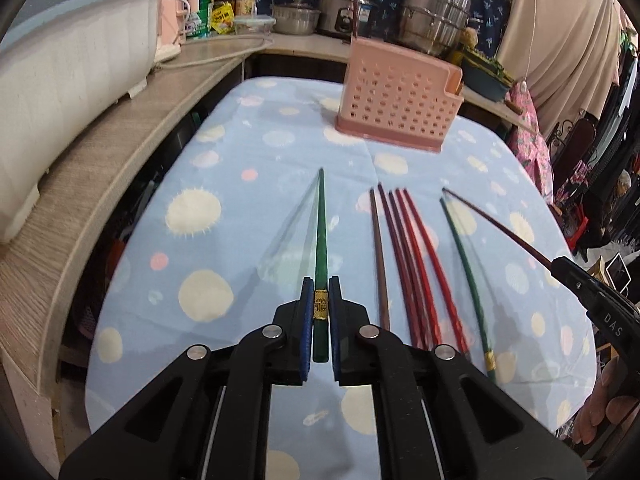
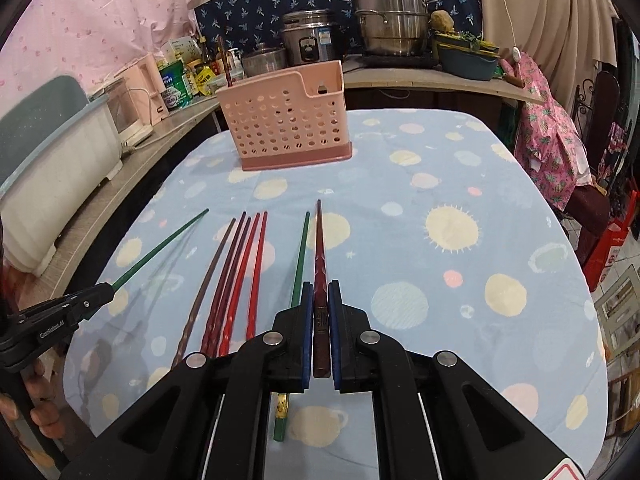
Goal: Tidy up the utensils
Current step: 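Lift both chopsticks and carry them over the pink basket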
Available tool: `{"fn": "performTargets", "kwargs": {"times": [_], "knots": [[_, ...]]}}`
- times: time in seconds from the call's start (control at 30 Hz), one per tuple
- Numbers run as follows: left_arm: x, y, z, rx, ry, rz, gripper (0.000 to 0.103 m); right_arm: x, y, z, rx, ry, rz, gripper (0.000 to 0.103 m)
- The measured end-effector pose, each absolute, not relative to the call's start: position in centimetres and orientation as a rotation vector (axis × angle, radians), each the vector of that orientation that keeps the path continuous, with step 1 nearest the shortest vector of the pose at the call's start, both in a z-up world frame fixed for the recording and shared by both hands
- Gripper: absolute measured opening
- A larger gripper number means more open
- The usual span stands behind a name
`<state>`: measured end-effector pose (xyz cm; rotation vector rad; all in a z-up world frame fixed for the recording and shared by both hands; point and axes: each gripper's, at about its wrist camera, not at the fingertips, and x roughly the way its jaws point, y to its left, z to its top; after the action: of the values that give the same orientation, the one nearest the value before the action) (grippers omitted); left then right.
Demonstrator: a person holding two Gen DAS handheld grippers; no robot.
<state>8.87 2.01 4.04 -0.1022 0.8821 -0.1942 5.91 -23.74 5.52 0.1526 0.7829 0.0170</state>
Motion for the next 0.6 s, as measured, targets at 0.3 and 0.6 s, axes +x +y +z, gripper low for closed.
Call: {"fn": "performTargets", "kwargs": {"times": [0.3,0.6], "knots": [[11.6,2.9,9.5,-0.129,0.766,-0.179,0.007,8.7,-24.8,10.2,0.179,0.689,0.025,0.007],[15.9,2.6,14.1,-0.135,0.675,-0.171,0.007,12.7,-25.8,13.8,0.193,0.620,0.024,0.007]]}}
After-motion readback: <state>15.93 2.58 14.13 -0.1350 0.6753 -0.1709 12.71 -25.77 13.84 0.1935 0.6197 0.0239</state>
